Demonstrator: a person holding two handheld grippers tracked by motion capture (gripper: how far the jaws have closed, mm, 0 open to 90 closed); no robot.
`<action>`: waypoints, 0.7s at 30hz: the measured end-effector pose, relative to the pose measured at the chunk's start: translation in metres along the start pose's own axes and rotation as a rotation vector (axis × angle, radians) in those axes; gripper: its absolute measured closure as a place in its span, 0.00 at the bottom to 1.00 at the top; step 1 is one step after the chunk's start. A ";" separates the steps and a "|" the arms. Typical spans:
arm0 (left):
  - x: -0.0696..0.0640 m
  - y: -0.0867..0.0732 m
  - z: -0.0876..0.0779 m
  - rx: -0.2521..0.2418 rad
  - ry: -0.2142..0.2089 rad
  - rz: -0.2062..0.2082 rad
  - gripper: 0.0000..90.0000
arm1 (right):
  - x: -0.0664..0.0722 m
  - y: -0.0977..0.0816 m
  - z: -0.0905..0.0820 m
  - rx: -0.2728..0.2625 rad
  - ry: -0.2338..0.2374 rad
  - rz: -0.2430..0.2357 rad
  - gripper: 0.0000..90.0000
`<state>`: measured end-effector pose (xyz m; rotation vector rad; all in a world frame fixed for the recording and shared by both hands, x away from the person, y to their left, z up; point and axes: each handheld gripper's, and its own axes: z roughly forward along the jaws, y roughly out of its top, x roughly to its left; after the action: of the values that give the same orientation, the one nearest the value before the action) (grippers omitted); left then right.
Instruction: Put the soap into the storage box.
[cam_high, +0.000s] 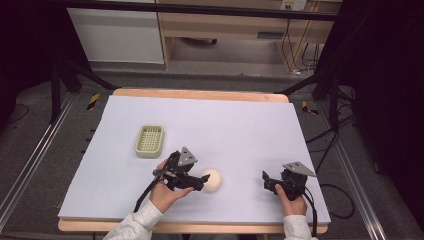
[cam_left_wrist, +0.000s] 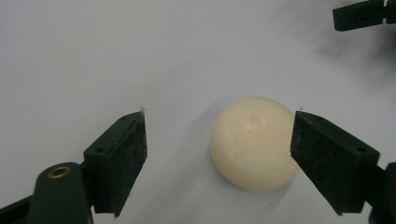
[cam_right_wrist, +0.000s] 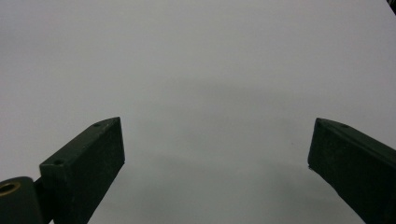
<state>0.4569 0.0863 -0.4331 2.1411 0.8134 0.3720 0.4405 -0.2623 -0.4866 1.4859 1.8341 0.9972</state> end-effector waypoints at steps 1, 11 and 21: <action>0.000 0.000 0.000 0.000 0.000 0.000 0.20 | 0.000 0.000 0.000 0.000 0.000 0.000 0.05; -0.009 0.005 0.013 0.037 -0.019 0.012 0.18 | 0.000 0.000 0.000 0.002 0.004 0.003 0.05; -0.016 0.006 0.021 0.073 -0.032 0.028 0.15 | 0.000 0.000 0.000 0.003 0.004 0.003 0.05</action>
<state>0.4582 0.0609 -0.4416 2.2226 0.7906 0.3258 0.4406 -0.2625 -0.4865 1.4893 1.8371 0.9999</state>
